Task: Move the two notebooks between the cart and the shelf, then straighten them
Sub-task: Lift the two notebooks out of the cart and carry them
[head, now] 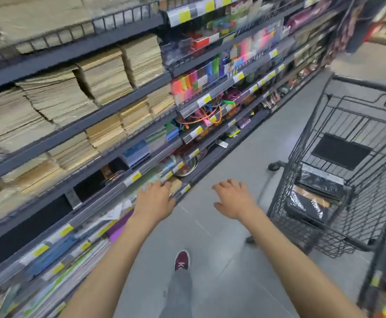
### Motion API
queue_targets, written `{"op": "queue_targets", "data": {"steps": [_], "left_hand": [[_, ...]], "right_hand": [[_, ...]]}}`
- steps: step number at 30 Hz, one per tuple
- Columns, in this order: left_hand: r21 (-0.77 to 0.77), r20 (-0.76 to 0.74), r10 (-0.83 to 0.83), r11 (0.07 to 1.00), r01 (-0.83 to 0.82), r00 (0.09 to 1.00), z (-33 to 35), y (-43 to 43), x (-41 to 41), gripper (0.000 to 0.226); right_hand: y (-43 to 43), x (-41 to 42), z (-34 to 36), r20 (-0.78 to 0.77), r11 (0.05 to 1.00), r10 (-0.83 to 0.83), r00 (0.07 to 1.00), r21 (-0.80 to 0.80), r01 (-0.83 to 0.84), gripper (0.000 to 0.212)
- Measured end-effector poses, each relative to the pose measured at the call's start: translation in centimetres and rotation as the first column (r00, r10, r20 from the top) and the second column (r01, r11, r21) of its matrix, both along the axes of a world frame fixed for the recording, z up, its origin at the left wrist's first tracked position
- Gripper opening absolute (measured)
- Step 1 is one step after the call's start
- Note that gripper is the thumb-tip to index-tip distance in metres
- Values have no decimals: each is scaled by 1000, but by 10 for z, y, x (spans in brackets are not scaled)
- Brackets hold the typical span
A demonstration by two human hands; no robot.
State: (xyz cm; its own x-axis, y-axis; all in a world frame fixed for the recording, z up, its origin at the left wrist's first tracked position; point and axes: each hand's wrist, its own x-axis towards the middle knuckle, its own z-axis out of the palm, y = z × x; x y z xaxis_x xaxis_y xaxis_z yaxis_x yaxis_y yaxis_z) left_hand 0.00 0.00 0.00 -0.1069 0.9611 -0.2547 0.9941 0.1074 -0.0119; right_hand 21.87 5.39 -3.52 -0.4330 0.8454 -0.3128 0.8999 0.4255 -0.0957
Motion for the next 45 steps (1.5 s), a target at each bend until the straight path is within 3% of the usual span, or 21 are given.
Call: {"op": "queue_targets", "data": {"steps": [10, 19, 22, 37, 42, 45], "left_hand": [[-65, -27, -400, 915, 397, 916, -25, 175, 15, 44], [-161, 65, -666, 728, 667, 743, -52, 291, 96, 50], [-196, 66, -762, 623, 757, 644, -64, 327, 138, 50], [-293, 126, -920, 323, 900, 371, -112, 491, 387, 46], [-279, 171, -958, 175, 944, 228, -130, 521, 451, 42], [-326, 157, -979, 70, 943, 127, -144, 535, 487, 32]], "right_hand": [[81, 22, -30, 61, 900, -407, 911, -142, 411, 58], [117, 86, -47, 40, 662, -733, 680, -192, 725, 58], [130, 116, -56, 39, 552, -818, 573, -221, 804, 55], [207, 296, -122, 23, 192, -975, 220, -398, 897, 51], [208, 316, -154, 64, 10, -997, 44, -455, 891, 62], [208, 324, -178, 120, -66, -993, -8, -489, 870, 67]]}}
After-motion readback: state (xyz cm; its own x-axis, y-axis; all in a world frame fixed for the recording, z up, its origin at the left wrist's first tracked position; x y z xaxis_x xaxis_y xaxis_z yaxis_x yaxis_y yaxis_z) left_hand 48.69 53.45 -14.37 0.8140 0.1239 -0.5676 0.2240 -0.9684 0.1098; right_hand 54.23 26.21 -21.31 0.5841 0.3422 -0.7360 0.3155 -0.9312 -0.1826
